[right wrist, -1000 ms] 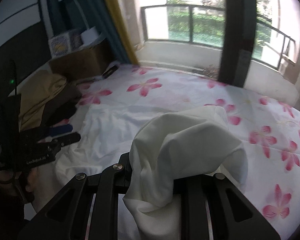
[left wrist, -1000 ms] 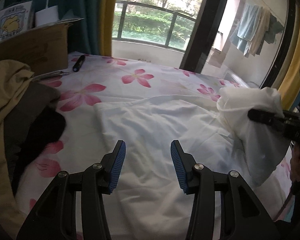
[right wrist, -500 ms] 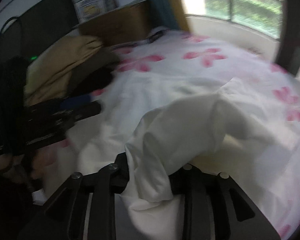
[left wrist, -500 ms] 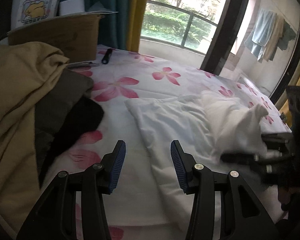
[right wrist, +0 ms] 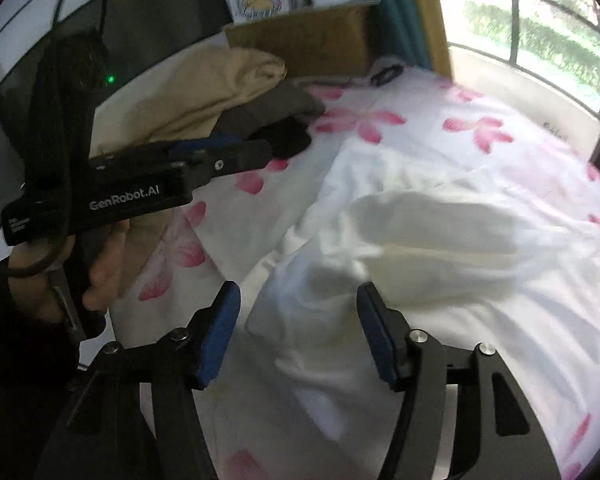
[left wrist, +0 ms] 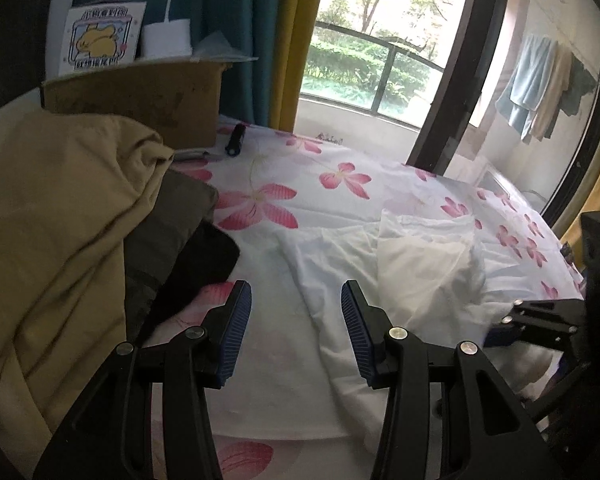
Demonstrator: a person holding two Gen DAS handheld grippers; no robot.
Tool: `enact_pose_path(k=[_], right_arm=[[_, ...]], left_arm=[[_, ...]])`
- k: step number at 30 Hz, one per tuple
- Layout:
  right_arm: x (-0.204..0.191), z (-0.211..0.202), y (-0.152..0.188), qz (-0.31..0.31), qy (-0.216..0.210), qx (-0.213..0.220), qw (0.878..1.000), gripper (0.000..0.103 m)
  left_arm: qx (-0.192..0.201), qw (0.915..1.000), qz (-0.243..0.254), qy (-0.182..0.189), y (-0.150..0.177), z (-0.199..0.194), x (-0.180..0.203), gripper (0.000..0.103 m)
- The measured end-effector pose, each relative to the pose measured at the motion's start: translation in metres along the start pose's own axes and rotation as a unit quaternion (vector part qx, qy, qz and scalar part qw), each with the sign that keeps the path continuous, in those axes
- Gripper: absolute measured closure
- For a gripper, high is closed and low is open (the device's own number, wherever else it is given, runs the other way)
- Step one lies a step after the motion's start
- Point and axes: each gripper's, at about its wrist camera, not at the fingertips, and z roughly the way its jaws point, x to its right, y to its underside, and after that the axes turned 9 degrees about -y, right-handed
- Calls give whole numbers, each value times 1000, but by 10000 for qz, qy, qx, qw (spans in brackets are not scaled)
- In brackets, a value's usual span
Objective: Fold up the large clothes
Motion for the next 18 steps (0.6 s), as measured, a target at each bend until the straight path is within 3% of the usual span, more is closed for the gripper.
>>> enact_pose_path(k=[6, 11, 18], right_arm=[[21, -53, 11, 353, 445, 622, 9964, 40], [59, -98, 32, 906, 1098, 1095, 9837, 37], [109, -129, 79, 1680, 1467, 1204, 9674, 37]], left_arm=[[78, 9990, 323, 288, -9, -7, 33, 54], [66, 9950, 801, 591, -13, -4, 75, 51], [-253, 9809, 1799, 695, -14, 21, 139, 51]])
